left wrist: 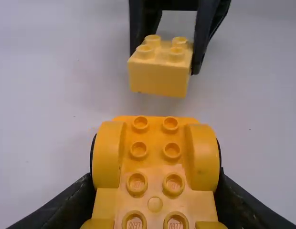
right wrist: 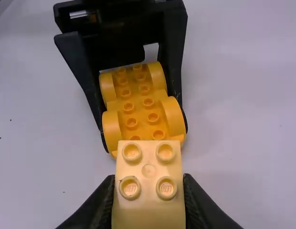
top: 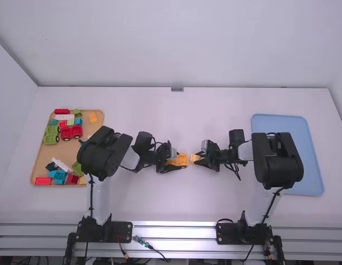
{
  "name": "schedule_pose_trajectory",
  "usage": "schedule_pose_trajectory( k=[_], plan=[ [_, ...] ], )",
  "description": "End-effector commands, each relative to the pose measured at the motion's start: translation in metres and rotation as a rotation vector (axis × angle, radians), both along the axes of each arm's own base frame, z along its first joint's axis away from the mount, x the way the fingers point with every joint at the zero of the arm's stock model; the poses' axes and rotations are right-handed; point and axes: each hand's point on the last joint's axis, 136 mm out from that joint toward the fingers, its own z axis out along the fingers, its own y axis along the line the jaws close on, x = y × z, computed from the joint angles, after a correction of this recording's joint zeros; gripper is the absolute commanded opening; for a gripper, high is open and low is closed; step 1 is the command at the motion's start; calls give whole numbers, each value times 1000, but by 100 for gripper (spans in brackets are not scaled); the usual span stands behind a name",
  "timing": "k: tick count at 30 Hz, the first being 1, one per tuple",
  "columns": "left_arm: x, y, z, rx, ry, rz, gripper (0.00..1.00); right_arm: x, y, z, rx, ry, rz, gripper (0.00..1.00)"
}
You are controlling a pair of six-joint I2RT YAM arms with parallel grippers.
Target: Assemble lego blocks to make yellow taxi
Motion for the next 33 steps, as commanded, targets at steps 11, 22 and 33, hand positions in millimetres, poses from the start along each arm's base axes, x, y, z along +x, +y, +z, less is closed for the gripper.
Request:
schedule_pose_trajectory(
  k=[11, 22, 33],
  plan=[
    [-31, 21, -15, 67, 23, 37, 54, -5, 25, 23, -107, -48, 109, 0],
    [-29, 17, -23, 140, 73, -57, 34, -33, 52, 22, -152, -153, 166, 0],
    [-29, 17, -24, 140, 28, -60, 33, -31, 57, 18, -146, -117, 141, 0]
  ],
)
